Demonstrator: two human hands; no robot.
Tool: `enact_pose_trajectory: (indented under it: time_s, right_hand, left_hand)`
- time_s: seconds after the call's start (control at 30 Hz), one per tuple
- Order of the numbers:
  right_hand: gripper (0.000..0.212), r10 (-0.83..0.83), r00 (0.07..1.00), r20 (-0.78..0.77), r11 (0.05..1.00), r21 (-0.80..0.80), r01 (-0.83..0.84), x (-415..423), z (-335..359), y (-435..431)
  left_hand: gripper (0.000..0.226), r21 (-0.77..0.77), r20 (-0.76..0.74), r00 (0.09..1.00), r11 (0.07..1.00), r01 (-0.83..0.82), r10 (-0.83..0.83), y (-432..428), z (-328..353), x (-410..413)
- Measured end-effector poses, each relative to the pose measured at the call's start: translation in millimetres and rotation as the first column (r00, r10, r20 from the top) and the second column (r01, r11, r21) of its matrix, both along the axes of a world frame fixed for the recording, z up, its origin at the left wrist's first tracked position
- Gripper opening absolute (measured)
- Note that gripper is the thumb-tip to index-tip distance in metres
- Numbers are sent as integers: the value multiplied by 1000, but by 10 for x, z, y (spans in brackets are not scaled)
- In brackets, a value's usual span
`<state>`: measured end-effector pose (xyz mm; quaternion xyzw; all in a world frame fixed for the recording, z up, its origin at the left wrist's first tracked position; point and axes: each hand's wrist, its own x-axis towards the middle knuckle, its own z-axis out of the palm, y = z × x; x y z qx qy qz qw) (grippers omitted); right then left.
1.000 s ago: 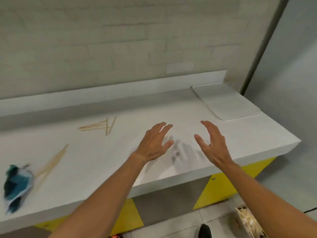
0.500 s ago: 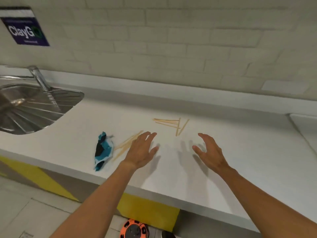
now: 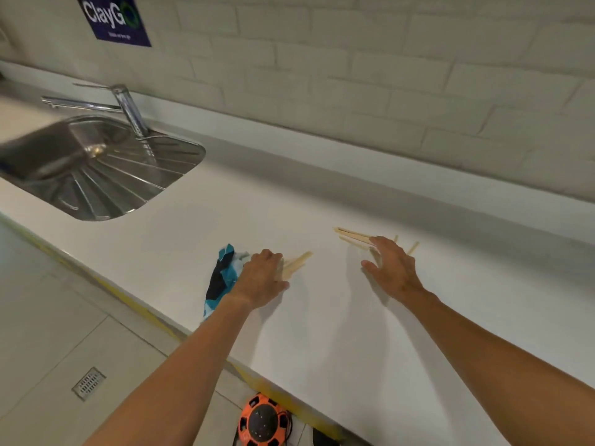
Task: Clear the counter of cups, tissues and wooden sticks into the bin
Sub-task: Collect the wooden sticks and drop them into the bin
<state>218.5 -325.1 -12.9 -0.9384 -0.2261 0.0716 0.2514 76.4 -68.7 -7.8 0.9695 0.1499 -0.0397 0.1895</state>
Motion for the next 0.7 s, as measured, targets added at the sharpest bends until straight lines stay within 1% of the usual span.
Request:
enact_pose_trajectory:
  time_s: [0.07,0.1,0.2,0.33,0.47,0.53,0.6,0.7]
  right_hand:
    - [62,15,1000,4,1000,-6,-15,103,-29,72]
    - [58,25,1000,16,999,-24,-25,166,-46,108]
    - [24,32,998,58,995,-94,-27,338,-106,212]
    - [6,-24,997,80,990,-134,34,442,-128,324]
    - [27,-40,993,111,990,-133,55,490,-97,469]
    - [32,-32,991,130,990,-131,49,499,-120,520]
    - [26,-31,993,111,993,-110,44,500,-128,538]
    - [18,-13,999,43,995,-102,18,484,-106,560]
  left_hand:
    - [34,-19,21,999,1000,-23,24,39,-13,56]
    - [30,-35,29,999,999,-35,36,59,-18,97]
    - [25,-80,30,997,995,-67,69,102,-24,222]
    - [20,-122,-1,993,986,-115,116,129,-36,355]
    - [14,-135,-52,990,981,-136,130,141,-30,463]
    - [14,-130,-76,989,982,-135,126,132,-16,527]
    - [16,-122,-103,987,984,-133,120,113,-2,586]
    - [12,-93,-115,988,989,-113,102,70,-8,635]
